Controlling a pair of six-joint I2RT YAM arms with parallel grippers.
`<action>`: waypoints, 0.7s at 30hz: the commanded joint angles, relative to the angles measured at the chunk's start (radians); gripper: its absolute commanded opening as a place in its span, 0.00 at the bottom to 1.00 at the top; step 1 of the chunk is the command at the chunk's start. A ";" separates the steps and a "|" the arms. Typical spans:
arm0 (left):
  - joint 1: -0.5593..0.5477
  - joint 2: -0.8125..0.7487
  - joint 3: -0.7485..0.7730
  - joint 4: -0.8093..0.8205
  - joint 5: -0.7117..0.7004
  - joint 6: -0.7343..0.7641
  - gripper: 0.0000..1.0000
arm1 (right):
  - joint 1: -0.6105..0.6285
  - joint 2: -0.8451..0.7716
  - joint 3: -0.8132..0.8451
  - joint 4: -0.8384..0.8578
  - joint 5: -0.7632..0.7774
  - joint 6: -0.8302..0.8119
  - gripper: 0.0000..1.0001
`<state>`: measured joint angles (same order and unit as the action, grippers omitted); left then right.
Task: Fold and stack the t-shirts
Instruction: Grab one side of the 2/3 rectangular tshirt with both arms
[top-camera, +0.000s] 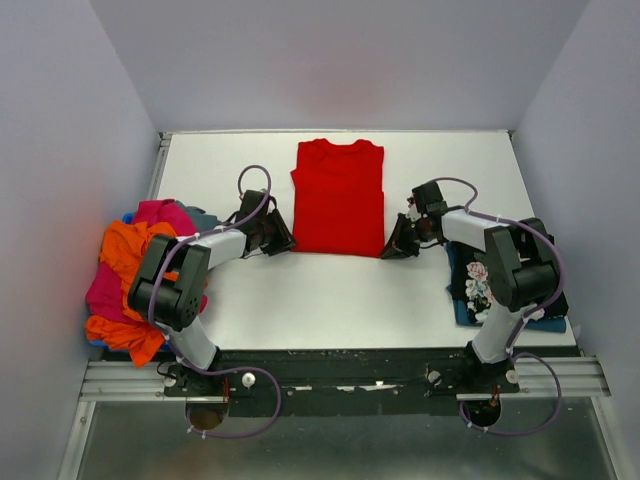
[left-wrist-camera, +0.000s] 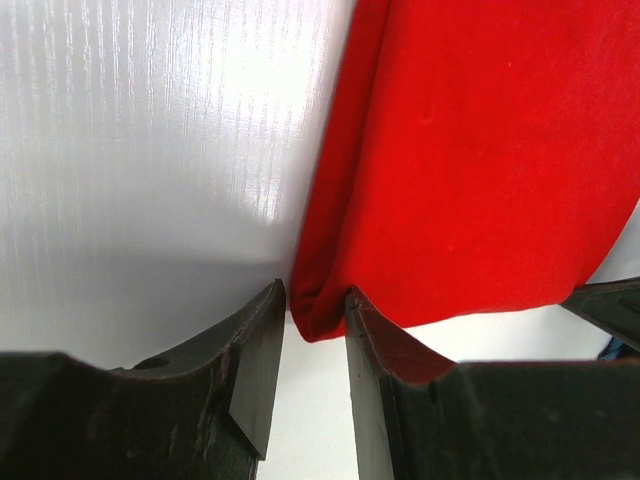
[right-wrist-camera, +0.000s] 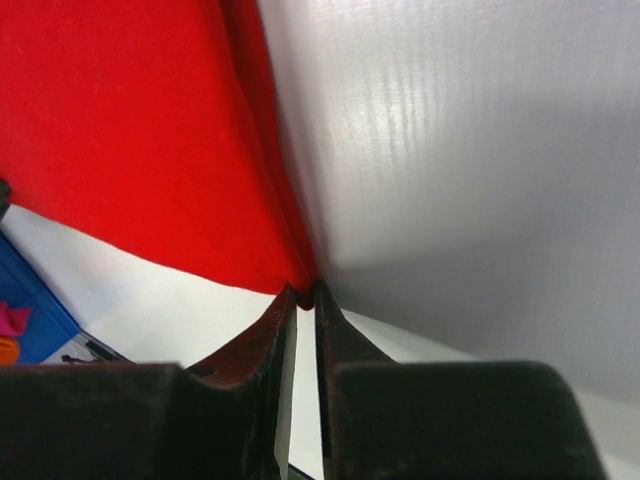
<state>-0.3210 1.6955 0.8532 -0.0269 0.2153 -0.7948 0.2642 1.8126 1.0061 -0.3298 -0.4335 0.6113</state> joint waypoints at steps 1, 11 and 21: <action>0.002 0.039 0.006 -0.007 0.002 0.013 0.40 | 0.012 0.022 0.009 0.006 0.021 -0.007 0.15; -0.001 0.050 -0.016 -0.002 0.001 0.005 0.09 | 0.017 0.021 0.025 0.000 0.022 -0.015 0.02; -0.062 -0.186 -0.144 -0.067 0.033 -0.011 0.00 | 0.018 -0.228 -0.072 -0.084 -0.011 -0.082 0.01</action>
<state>-0.3450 1.6585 0.7853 0.0093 0.2504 -0.8124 0.2760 1.7271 0.9901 -0.3618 -0.4252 0.5667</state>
